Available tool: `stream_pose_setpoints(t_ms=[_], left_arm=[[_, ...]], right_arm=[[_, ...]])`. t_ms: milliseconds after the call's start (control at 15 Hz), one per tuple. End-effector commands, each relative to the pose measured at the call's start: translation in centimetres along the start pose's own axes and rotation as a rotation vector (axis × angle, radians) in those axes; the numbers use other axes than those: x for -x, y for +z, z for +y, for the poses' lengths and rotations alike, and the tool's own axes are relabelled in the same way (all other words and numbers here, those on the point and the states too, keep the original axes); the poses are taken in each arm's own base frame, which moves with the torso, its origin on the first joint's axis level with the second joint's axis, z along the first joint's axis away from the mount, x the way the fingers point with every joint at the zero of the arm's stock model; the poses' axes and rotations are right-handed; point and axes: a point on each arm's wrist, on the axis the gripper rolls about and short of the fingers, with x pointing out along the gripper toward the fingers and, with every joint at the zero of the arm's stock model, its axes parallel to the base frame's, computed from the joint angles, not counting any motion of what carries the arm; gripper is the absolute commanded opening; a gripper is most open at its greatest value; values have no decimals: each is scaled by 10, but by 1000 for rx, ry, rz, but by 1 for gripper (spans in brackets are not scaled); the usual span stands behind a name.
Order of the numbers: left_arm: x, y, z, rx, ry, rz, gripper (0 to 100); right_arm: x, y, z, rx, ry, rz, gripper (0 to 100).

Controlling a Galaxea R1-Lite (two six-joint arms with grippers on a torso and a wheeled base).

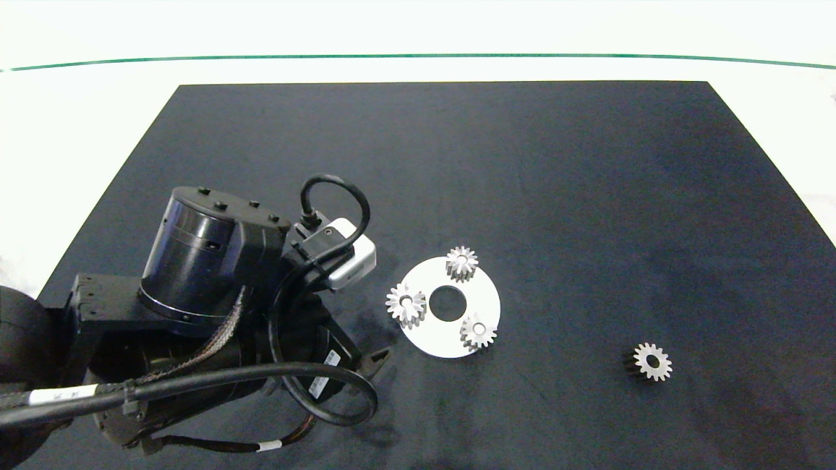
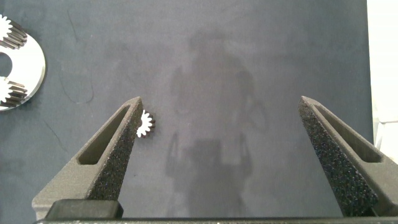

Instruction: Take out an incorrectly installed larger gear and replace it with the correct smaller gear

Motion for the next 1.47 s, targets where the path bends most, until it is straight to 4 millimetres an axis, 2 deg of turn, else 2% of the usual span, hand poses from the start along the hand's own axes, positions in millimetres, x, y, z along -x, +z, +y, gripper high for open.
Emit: stream_pose_setpoints(t_ms=[67, 333, 733, 1000, 1467], left_arm=[[-1, 17, -7, -29, -25, 10, 100], [-19, 28, -17, -46, -21, 20, 100], [-43, 33, -28, -57, -21, 46, 100], [-52, 38, -26, -51, -11, 47, 100], [-69, 34, -20, -39, 11, 87, 100]], right_arm=[[1, 1, 0, 0, -3, -6, 100], [2, 1, -1, -3, -13, -7, 100], [2, 1, -1, -3, -9, -7, 100], [2, 1, -1, -17, -7, -9, 100], [2, 1, -1, -17, -7, -9, 100]])
